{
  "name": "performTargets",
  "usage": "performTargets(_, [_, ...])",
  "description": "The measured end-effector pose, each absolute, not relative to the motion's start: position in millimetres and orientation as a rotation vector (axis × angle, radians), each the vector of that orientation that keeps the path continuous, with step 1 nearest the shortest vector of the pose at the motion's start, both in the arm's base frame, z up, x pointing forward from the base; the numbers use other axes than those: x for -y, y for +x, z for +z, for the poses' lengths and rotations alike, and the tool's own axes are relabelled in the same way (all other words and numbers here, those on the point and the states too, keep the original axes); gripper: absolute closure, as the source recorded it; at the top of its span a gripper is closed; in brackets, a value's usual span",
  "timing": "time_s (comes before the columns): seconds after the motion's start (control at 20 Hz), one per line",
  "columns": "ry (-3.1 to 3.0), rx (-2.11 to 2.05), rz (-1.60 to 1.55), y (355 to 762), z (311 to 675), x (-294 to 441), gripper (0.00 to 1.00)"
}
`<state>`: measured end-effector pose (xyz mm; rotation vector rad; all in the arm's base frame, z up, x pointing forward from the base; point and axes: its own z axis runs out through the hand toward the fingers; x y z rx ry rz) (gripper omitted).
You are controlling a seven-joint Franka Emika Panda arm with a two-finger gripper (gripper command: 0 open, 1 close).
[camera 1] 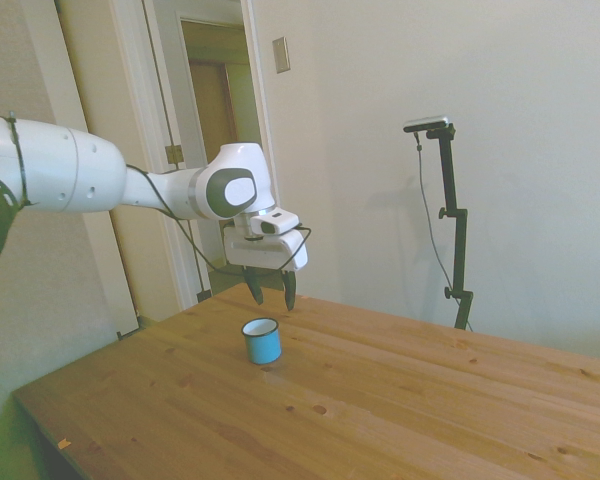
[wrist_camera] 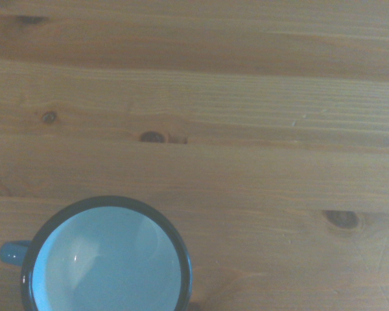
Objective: Flip the mug upright
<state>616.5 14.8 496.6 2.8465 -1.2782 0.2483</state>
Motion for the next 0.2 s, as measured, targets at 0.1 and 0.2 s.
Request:
performTargets(0.1, [2.792,1.338,0.302,601.8,494.5,-19.6,0.00])
performTargets(0.2, [2.717,1.413,0.376,590.8,492.5,-23.1,0.00])
